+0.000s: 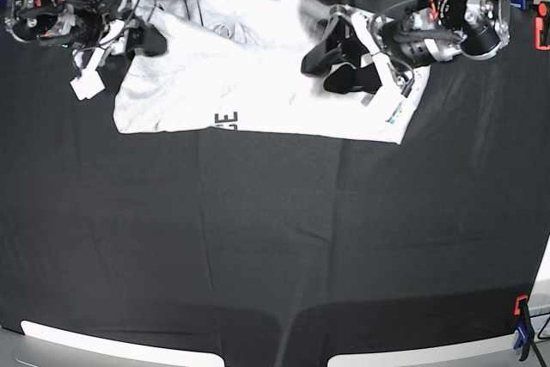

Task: Layout the t-shirt on the table in an organized manner, then fold the t-shirt properly
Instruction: 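Grasp the other strip end with the right gripper and fold it inward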

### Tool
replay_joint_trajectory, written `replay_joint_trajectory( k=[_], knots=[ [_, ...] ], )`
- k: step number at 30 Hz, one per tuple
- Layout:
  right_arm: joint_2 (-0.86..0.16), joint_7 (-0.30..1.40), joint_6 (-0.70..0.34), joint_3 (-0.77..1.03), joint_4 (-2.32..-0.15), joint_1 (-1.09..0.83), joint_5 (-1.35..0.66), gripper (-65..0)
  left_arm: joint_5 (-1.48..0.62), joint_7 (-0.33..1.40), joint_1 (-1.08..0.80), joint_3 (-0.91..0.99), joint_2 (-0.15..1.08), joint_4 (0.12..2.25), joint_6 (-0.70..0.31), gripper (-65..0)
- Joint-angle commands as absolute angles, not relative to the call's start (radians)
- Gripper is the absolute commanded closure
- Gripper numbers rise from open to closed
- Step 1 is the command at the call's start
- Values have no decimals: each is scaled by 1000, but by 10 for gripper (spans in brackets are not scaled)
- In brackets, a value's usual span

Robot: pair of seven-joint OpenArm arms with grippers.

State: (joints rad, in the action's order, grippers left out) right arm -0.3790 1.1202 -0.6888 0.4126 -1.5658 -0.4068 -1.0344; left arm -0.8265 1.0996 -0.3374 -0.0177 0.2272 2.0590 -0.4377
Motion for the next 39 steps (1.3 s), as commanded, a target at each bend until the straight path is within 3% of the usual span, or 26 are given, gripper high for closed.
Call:
replay_joint_trajectory(
  k=[1,6,7,10,11,16,22,27,33,39],
  knots=[
    [-371,1093,-698,419,-1578,-405,-1036,-278,-846,1083,-330,-16,228,2075,-441,-267],
    [-283,1048,-698,419,-1578,-399,-941,-274,-846,1083,-330,-16,228,2075,-441,-267],
    [-276,1048,-698,419,-1578,-397,-942,-248,-846,1083,-330,-16,228,2075,-441,-267],
    [-278,1048,-698,420,-1578,-384,-945,-34,-846,1083,-330,-16,228,2075,-441,-267],
    [-280,1048,-698,423,-1578,-376,-945,0,-846,1083,-330,-16,228,2075,-441,-267],
    [-280,1055,-698,489,-1578,-310,-945,0,-846,1083,-330,-16,228,2075,-441,-267],
    [-284,1139,-698,709,-1578,-173,-940,0,-846,1083,-330,-16,228,2075,-441,-267],
    [-346,1139,-698,850,-1578,-86,-867,0,-847,1083,-330,-16,228,2075,-441,-267],
    [-371,1140,-697,850,-1676,-104,-872,0,-846,1083,-330,-16,228,2075,-441,-267],
    [-274,1140,-654,771,-2008,-213,-874,0,-847,1083,-330,-16,228,2075,-441,-267]
  ],
)
